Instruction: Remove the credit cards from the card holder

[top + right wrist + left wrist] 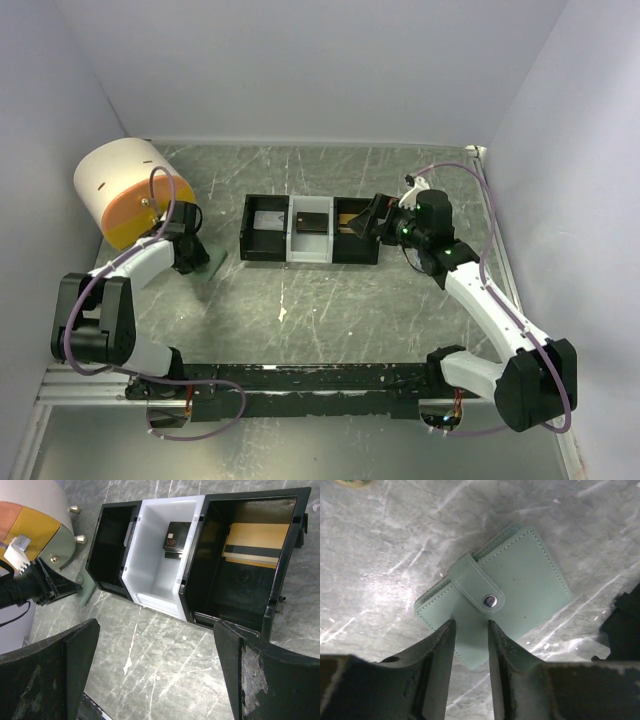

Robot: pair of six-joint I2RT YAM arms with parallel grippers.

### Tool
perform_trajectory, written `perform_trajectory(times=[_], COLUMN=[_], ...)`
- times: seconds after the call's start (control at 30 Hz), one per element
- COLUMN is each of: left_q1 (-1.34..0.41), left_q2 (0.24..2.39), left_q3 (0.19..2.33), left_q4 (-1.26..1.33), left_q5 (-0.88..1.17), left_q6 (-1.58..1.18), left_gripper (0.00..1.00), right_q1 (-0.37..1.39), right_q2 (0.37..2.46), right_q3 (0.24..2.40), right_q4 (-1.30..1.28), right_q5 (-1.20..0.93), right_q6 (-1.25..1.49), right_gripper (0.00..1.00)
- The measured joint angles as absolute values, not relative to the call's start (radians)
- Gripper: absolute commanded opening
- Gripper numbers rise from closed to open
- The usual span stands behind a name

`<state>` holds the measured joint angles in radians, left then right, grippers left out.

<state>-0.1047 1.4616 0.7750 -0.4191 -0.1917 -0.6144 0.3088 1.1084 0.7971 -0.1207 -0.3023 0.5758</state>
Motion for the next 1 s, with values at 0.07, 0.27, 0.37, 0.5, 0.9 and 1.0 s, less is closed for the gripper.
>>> perform_trajectory(times=[0.07,0.27,0.37,0.5,0.9,1.0], left_q1=[-0.12,-0.18,-0.234,-0.308,-0.364,-0.344], left_q2=[1.449,1.405,1.379,1.306,1.106,1.2], left_q3=[0.759,0.71,0.691,0.646,0.772,0.825], left_q4=[-0.401,-0.366,-0.373,-0.416,-0.624,-0.583], left_q5=[-0.191,-0.192,-0.192,-0.187,-0.21,-0.216], left_q6=[-0.625,-0.665,-0.693,-0.745,-0.774,-0.736], left_gripper=[0.37,0.34,0.34,0.36,0.79,0.75], right_q1=[0.309,0.309,0.309,0.309,0.309,0.309], right_q2=[1.119,1.121,1.121,1.121,1.143,1.144], right_q3=[0.803,0.804,0.804,0.804,0.805,0.808], right_q4=[-0.127,-0.135,-0.14,-0.141,-0.14,-0.141], right_q5=[-0.302,-0.3,-0.299,-0.299,-0.322,-0.334], right_q6=[0.581,0.592,0.592,0.592,0.594,0.595], right_gripper=[1.0,1.0,1.0,1.0,1.0,1.0])
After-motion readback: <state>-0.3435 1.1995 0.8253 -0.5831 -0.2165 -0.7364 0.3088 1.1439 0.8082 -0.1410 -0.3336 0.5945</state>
